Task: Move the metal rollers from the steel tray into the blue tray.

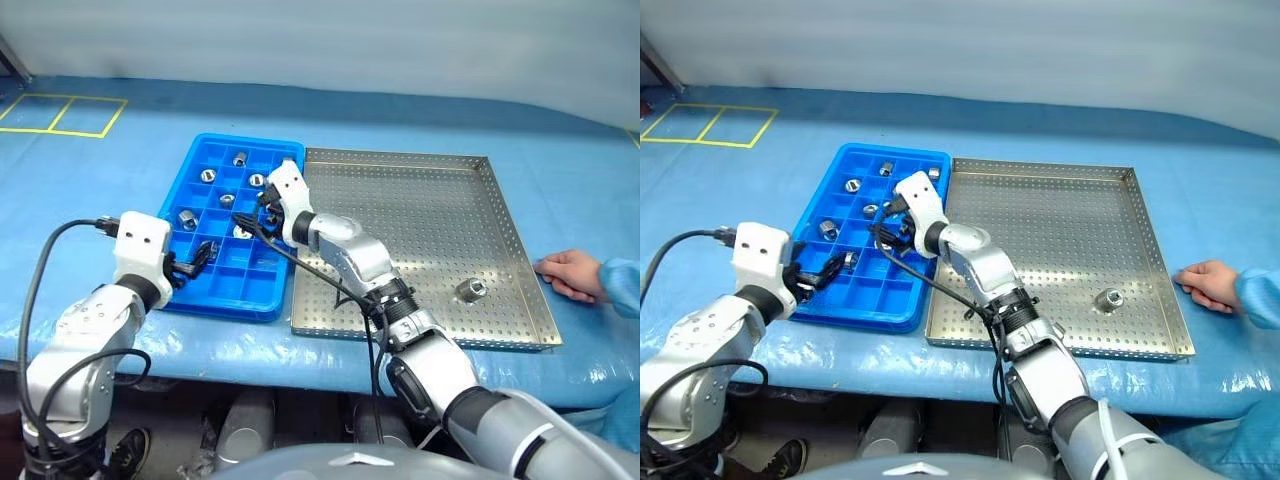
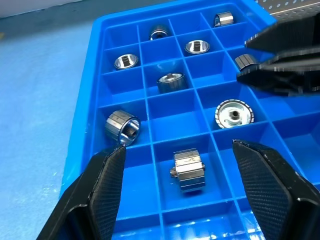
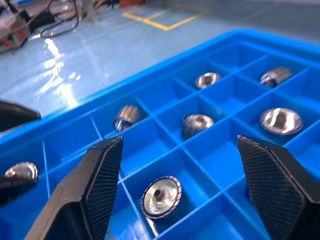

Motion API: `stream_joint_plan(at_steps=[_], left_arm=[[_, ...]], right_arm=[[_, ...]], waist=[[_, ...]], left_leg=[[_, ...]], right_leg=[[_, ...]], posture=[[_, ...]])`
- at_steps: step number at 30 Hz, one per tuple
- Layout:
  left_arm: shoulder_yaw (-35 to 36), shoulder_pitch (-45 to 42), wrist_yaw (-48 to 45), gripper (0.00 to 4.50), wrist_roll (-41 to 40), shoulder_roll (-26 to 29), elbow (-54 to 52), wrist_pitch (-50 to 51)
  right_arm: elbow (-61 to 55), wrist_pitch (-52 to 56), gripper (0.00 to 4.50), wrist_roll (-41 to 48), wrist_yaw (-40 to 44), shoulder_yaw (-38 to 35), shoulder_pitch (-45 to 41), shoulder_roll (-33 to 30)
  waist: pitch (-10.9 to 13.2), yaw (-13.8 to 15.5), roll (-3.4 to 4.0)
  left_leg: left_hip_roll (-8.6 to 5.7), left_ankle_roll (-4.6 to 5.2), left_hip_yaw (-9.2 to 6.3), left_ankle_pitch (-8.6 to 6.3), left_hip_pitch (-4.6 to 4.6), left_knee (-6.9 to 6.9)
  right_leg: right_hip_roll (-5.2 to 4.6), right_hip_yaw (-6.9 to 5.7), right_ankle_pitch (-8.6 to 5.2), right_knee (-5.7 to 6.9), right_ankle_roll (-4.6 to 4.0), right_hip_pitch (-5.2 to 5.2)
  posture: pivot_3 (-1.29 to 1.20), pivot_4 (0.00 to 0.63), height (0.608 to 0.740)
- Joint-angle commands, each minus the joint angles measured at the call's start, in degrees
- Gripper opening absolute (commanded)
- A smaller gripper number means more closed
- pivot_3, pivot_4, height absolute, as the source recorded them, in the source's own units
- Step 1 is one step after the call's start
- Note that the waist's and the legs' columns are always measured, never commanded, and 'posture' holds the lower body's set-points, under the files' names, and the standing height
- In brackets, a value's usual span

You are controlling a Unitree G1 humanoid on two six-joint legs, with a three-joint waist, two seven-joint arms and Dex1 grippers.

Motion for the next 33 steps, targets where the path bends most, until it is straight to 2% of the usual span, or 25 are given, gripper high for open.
stream_joint_plan(at_steps=[1,7,14,20,25,29,33], left_arm=[[-3.4,-3.0,-0.9,3.7,-1.0,-1.9,0.6,-2.8],[-15.6,-11.0,-5.7,3.7,-1.4,-5.3,6.1,-5.6],[-22.4,-18.4,-11.2,3.7,-1.6,-7.0,12.2,-8.2],[-27.6,-20.7,-15.9,3.7,-1.5,-7.2,16.1,-10.7],[-29.9,-20.5,-16.4,3.7,-0.9,-8.0,17.0,-11.3],[-30.6,-19.7,-16.6,3.7,-0.7,-7.6,16.9,-11.7],[-30.2,-19.4,-16.3,3.7,-0.2,-7.2,17.2,-11.8]], right_arm=[[-14.9,3.4,3.86,-0.3,-2.4,-1.2,3.9,-2.7],[-39.2,15.0,3.86,-1.9,-2.7,-1.7,16.9,-16.3],[-56.7,27.3,3.86,-0.9,-7.5,-11.5,30.2,-22.9],[-58.3,31.9,3.86,-3.8,-10.5,-17.4,37.6,-28.9],[-53.7,31.8,3.86,-4.4,-12.8,-20.6,40.0,-27.9],[-49.4,30.5,3.86,-2.5,-14.4,-24.3,40.1,-23.6],[-47.8,29.8,3.86,-2.5,-14.9,-24.5,40.0,-22.7]], waist=[[0.0,0.2,0.0],[0.0,-0.2,0.01],[0.0,-4.1,0.04],[0.0,-5.9,0.05],[0.0,-6.9,0.05],[0.0,-7.0,0.06],[0.0,-7.0,0.08]], left_leg=[[-0.01,0.0,0.0,0.0,0.0,0.0],[-0.09,0.0,-0.02,0.0,-0.08,0.02],[-0.07,0.03,0.03,-0.01,-0.14,0.03],[-0.09,0.06,0.12,-0.02,-0.12,0.12],[-0.09,0.09,0.19,-0.02,-0.01,0.13],[-0.09,0.1,0.21,-0.01,-0.01,0.15],[-0.09,0.1,0.22,-0.01,-0.02,0.14]], right_leg=[[-0.02,0.0,0.0,-0.03,0.0,0.02],[-0.08,0.01,0.08,-0.28,0.14,0.1],[-0.05,0.09,0.06,-0.32,0.28,0.05],[-0.06,0.19,-0.03,-0.33,0.45,0.09],[-0.03,0.3,-0.01,-0.31,0.47,0.14],[-0.03,0.34,-0.02,-0.3,0.46,0.14],[-0.03,0.36,-0.01,-0.31,0.48,0.14]], posture=[[0.17,0.15,0.74],[0.08,0.15,0.74],[-0.05,0.15,0.74],[-0.1,0.15,0.74],[-0.11,0.15,0.74],[-0.1,0.15,0.74],[-0.09,0.15,0.74]])
